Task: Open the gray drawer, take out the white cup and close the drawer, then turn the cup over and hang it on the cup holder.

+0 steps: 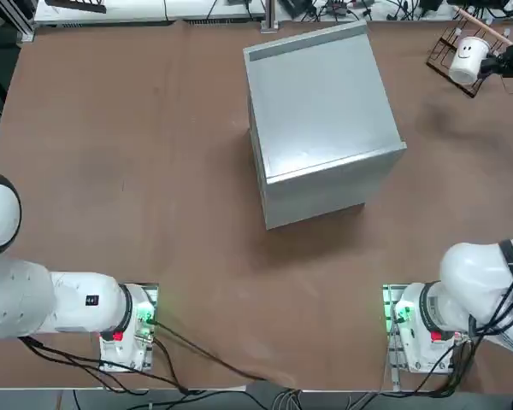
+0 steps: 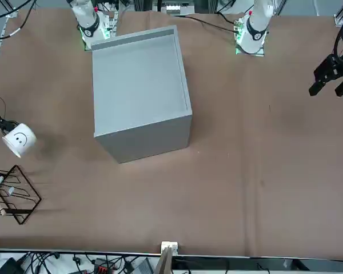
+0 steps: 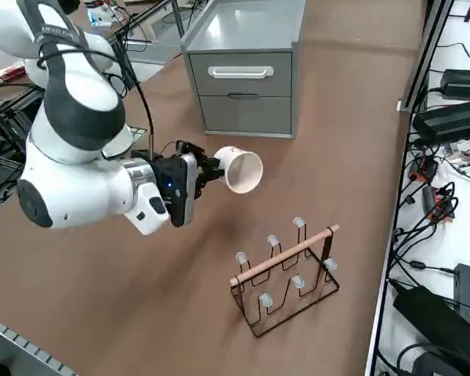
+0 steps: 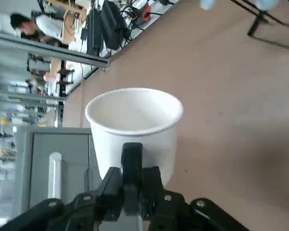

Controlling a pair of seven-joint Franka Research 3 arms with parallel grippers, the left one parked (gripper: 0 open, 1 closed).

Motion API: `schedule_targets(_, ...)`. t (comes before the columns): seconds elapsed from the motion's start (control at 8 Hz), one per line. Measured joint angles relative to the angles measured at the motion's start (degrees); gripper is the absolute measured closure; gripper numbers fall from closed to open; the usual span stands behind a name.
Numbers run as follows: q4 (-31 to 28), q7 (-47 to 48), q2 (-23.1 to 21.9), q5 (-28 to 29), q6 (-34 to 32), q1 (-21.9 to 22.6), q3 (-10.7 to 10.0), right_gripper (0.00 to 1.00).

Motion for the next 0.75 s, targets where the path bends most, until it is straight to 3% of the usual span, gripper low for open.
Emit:
schedule_targets(0.5,-0.09,12.49,3.9,2.64,-0.16,-0.61,-0.21,0.81)
schedule_targets(0.75,0.02,13.53,4.16,2.92,-0.22,-1.11,-0.29,0.81)
